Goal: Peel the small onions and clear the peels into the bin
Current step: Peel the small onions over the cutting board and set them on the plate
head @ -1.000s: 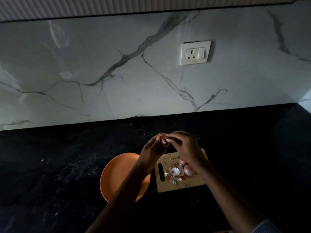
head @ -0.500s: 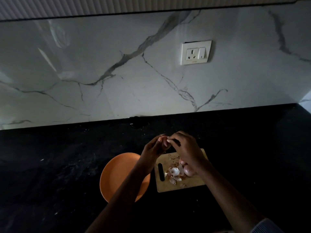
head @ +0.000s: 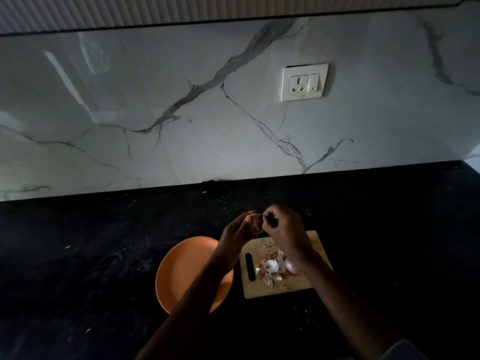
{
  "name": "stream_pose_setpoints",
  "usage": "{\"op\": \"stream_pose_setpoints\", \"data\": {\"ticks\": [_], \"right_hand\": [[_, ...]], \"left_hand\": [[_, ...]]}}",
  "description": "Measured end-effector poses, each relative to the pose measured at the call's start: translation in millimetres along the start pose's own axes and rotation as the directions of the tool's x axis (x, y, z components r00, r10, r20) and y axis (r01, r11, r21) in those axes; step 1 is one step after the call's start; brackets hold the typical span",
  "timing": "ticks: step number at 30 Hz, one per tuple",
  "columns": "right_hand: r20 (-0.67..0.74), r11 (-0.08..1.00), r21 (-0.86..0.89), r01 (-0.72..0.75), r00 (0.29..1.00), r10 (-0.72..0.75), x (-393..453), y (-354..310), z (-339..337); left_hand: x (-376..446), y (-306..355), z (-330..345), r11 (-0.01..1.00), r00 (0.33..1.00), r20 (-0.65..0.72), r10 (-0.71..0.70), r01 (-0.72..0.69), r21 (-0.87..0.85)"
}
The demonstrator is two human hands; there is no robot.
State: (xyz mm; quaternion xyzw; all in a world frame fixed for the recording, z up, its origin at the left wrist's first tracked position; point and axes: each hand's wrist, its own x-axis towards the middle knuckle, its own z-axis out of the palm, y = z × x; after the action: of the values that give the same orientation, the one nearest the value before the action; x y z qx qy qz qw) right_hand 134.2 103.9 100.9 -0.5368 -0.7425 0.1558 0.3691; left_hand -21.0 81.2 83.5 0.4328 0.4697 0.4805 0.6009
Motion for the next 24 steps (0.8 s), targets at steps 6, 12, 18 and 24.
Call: {"op": "stream_pose_setpoints", "data": {"ticks": [6, 12, 18, 24], "right_hand": [[0.054, 0.980, 0.081, -0.184, 0.982, 0.180, -1.3, 21.4, -13.7], [0.341, 0.971, -0.097, -0.221, 0.909, 0.241, -21.0, 35.0, -7.6], [0.359, 0.964, -0.080, -0.253, 0.895, 0.265, -26.3, 31.2, -9.9], [0.247, 0.960, 0.041, -0.278, 0.933, 0.260, -2.6, 5.2, -14.5]], "left_hand": [[-1.1, 2.8, -11.2, 0.987, 0.999, -0.026, -0.034, 0.029, -0.156], [-0.8, -8.5, -11.4, 0.970, 0.993, -0.034, -0.111, 0.101, -0.221], [-2.0, -9.3, -9.0, 0.957, 0.992, -0.018, -0.124, 0.115, -0.266], [0.1, -11.1, -7.0, 0.956, 0.992, -0.040, -0.120, 0.104, -0.275]]}}
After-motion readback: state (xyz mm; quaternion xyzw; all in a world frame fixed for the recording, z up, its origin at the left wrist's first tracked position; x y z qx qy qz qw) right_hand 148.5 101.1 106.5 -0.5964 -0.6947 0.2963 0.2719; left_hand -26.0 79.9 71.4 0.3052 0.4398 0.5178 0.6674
